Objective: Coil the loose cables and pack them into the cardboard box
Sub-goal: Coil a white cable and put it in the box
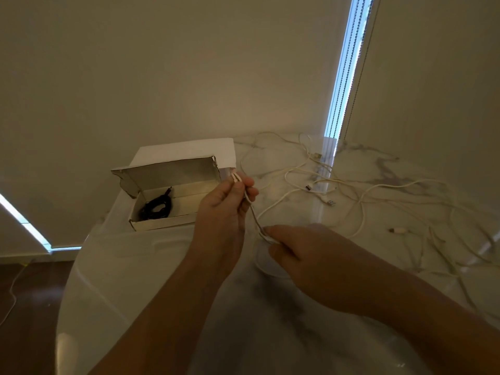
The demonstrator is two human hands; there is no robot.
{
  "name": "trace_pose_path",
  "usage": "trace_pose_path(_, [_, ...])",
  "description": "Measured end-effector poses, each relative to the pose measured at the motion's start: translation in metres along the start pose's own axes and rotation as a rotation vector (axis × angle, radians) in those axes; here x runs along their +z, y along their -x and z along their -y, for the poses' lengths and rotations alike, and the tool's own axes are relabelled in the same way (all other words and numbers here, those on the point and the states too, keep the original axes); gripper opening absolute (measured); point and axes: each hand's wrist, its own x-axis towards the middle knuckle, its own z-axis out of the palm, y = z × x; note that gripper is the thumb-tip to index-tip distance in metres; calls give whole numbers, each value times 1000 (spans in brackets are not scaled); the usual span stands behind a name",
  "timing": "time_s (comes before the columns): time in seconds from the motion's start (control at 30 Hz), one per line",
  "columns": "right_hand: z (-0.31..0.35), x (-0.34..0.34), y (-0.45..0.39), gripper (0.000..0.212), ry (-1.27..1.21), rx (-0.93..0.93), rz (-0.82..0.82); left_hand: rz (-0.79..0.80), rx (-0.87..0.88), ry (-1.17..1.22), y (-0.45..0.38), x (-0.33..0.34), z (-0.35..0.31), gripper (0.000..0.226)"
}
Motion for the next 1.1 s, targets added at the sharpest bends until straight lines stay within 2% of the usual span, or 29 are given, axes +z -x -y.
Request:
trace_pose_path(0.1, [4, -10, 3, 19, 41, -90, -114, 28, 41, -175, 2, 3, 4, 23])
trace_pose_path(0.23, [-4, -21, 2, 16, 74, -137, -350, 161, 81, -434, 7, 4, 4, 26])
trace_pose_path(0.3, [-10, -25, 0, 13, 78, -166, -413, 263, 124, -592, 11, 6, 5, 27])
trace_pose_path(0.4, [-20, -31, -4, 13, 119, -157, -459, 346, 118, -658, 18, 11, 8, 29])
trace_pose_path(0.8, [-48, -44, -15, 17, 63, -91, -447, 421, -1, -535, 18, 15, 10, 42])
trace_pose_path(0.97, [-54, -39, -19, 26, 87, -99, -474, 404, -124, -352, 17, 15, 9, 52])
trace_pose_path(1.1, [-56, -31, -24, 33, 66, -76, -476, 391, -265, -89, 17, 14, 7, 39])
